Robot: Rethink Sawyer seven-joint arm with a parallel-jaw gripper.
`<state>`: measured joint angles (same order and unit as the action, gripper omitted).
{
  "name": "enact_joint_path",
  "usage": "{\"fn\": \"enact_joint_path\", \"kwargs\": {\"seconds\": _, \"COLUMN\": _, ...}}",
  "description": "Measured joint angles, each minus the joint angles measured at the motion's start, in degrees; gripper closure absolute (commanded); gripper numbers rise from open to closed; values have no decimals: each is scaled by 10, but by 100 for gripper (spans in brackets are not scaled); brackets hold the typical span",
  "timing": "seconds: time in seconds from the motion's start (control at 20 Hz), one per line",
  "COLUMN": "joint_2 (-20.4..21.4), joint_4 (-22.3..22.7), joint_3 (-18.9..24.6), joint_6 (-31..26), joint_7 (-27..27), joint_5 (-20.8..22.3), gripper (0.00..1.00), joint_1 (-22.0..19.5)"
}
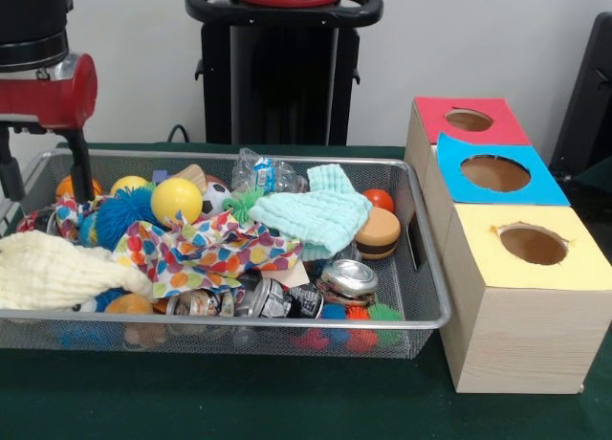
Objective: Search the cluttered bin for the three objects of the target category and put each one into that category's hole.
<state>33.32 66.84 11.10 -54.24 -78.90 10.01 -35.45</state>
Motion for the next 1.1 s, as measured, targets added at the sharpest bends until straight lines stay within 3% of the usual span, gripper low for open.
{"fn": "enact_joint_path", "kwargs": {"seconds": 1.1, "joint_2": 0, "joint_4": 3, "joint_3": 1, "joint_6": 0, "joint_7": 0, "joint_5": 3, "gripper": 0, "joint_1": -14}}
